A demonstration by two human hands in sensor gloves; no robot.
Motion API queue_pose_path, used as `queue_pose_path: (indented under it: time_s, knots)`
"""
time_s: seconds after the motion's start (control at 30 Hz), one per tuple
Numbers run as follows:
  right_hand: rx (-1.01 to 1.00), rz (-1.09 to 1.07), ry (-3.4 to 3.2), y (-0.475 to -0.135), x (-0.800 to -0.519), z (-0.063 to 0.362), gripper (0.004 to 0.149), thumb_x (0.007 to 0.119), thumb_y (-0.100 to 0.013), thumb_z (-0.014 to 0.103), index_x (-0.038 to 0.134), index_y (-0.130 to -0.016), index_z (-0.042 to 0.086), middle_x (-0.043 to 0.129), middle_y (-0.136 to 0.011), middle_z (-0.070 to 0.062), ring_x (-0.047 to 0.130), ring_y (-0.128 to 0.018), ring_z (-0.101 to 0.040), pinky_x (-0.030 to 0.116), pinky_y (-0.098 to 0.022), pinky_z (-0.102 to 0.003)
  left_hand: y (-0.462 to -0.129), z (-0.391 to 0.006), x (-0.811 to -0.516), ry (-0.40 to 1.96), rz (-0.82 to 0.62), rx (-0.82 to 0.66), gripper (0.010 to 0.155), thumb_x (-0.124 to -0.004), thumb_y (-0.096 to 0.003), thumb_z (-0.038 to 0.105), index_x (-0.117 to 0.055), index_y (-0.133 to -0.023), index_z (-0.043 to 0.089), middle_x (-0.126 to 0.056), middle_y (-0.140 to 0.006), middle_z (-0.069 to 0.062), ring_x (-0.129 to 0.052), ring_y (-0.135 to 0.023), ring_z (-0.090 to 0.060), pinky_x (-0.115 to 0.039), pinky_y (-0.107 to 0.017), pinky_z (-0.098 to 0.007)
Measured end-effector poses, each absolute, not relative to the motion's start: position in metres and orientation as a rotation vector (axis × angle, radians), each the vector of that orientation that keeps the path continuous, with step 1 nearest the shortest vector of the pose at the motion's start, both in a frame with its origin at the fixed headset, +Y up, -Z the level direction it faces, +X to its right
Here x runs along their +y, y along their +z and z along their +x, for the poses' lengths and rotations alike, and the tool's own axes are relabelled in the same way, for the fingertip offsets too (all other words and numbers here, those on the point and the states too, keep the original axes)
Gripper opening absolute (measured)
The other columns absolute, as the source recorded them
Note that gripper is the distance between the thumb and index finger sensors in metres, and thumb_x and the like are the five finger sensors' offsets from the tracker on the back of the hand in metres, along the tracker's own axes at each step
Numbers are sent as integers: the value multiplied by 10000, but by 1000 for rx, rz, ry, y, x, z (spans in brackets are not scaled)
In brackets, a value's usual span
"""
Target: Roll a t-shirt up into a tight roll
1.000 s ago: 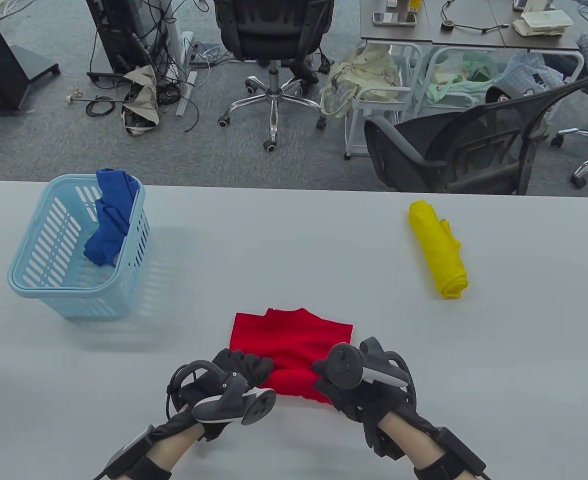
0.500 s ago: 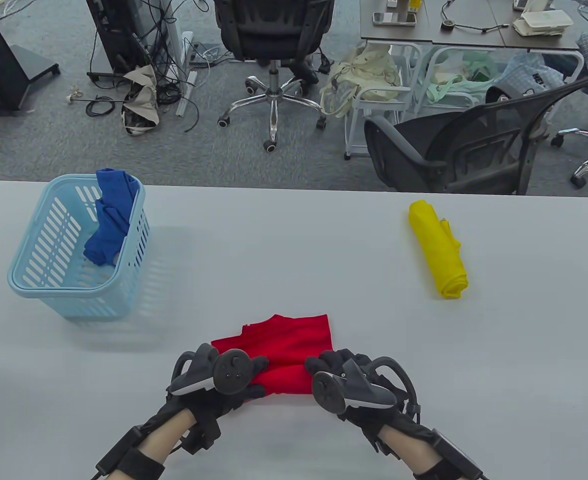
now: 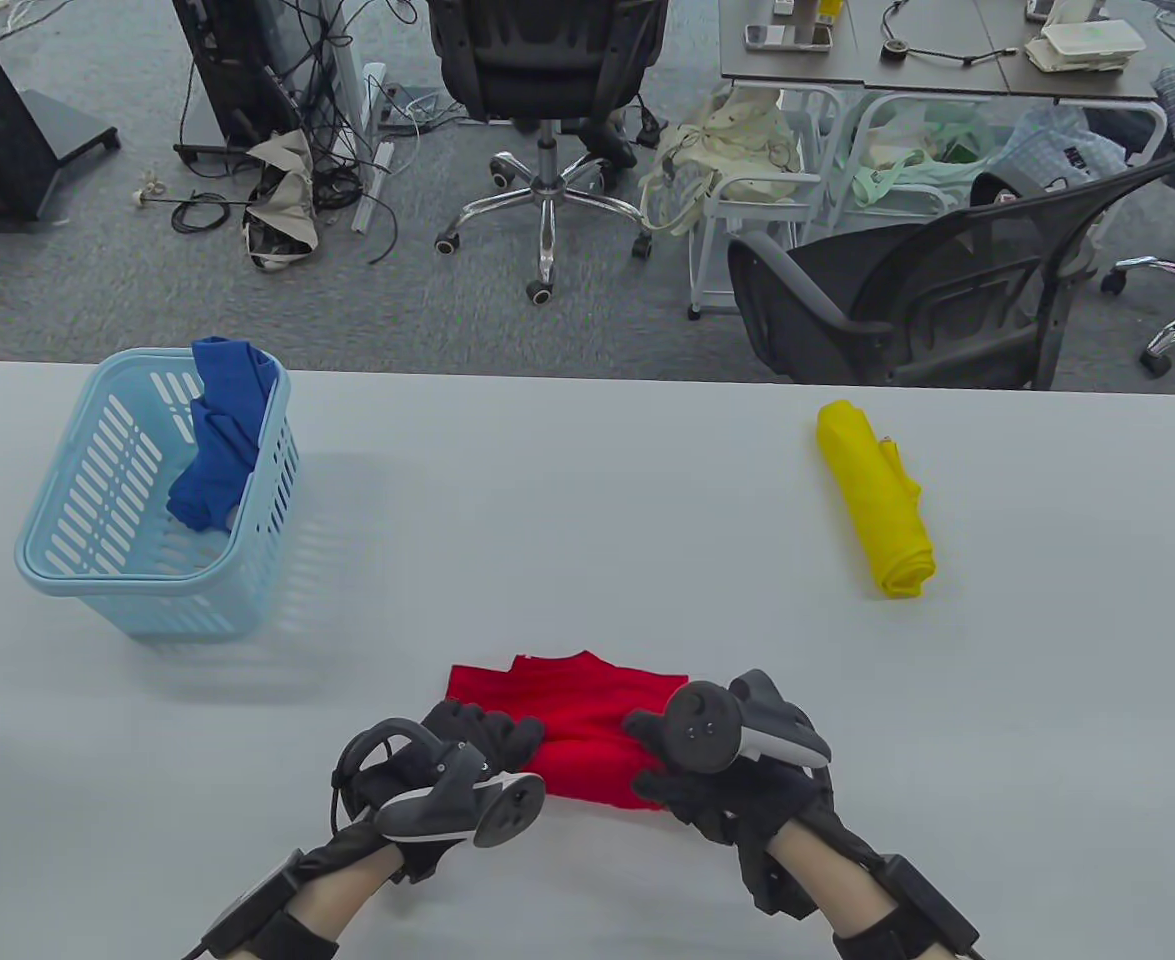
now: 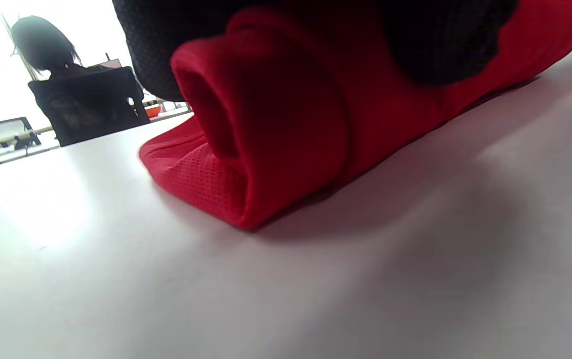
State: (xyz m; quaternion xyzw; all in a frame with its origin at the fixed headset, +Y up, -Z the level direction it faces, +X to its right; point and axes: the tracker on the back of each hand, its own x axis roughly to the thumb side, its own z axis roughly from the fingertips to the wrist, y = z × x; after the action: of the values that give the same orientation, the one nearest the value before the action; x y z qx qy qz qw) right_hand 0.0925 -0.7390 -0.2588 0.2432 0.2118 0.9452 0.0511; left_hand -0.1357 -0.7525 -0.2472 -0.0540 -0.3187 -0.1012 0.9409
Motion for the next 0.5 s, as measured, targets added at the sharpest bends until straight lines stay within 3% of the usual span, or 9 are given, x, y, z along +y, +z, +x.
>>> queue_pose_path:
  time_s: [0.07,0.17,0.3,0.4,0.5]
  knots:
    - [484,766,3038,-253,-732,86,702,641,-643,417,244,-1184,211,326,-1185,-176,512,-1065,-412,497,-727,-578,-251,-140,-751,-79,-177,-634,609,-671,-493,508,-719,-1014,197,-979,-808,-2,-1017,-664,-185,-823,-642,-477]
    - [450,859,3070,-246,-736,78,748,699,-628,436,230,-1181,253,223,-1211,-159,376,-1119,-436,411,-751,-621,-260,-150,-752,64,-273,-594,604,-665,-500,495,-732,-1007,174,-1002,-777,-9,-1033,-625,-185,-840,-616,-474]
    - [494,859,3184,-244,-753,71,776,650,-616,482,161,-1176,258,276,-1207,-136,466,-1096,-402,451,-747,-600,-266,-160,-755,186,-316,-555,606,-639,-515,501,-700,-1027,182,-1004,-770,-16,-1026,-614,-194,-828,-612,-481]
    - [553,865,3121,-249,-752,72,744,587,-618,479,149,-1174,249,341,-1183,-156,563,-1023,-383,507,-727,-560,-260,-157,-754,92,-269,-548,643,-592,-524,522,-573,-1099,236,-933,-861,-37,-968,-703,-240,-764,-658,-524]
    - [654,863,2950,-254,-750,76,725,574,-619,472,207,-1185,208,463,-1139,-173,684,-924,-364,575,-692,-538,-251,-149,-755,-151,-173,-568,780,-574,-491,601,-409,-1155,226,-780,-1034,-86,-856,-870,-303,-697,-711,-555]
